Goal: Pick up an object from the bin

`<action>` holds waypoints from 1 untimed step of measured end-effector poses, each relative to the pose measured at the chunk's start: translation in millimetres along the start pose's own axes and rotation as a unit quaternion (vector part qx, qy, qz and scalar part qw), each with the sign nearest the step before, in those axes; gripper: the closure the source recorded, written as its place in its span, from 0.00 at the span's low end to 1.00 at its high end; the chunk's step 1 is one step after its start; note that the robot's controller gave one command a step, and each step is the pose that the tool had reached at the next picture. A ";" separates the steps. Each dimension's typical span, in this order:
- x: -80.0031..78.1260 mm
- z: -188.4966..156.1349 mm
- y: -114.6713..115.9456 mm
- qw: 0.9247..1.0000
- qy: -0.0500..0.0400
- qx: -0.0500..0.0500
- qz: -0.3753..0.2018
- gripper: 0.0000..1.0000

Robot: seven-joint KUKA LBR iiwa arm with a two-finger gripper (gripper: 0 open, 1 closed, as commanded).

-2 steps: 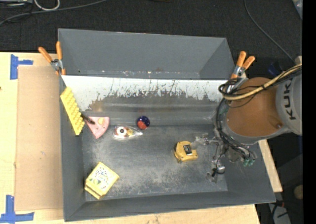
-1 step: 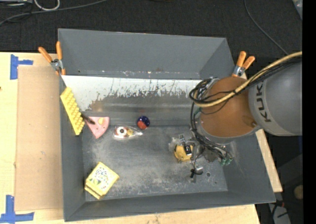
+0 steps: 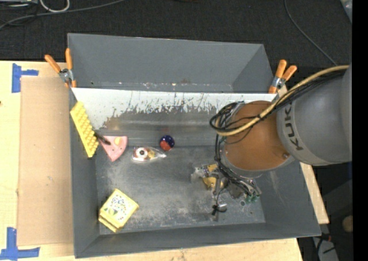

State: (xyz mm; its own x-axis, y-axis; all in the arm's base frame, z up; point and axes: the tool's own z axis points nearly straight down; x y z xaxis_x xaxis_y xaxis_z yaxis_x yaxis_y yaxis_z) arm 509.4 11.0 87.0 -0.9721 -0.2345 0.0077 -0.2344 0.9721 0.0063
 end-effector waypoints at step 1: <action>-17.4 1.0 11.7 1.000 -0.003 0.000 0.008 0.00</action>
Offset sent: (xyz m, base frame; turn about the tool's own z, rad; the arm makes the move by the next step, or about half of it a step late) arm -0.0307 0.0600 -0.0170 0.0767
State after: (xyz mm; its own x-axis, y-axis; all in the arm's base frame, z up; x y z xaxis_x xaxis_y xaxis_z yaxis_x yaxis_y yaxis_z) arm 523.6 26.5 85.9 -0.9759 -0.2182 0.0017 -0.2182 0.9759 0.0069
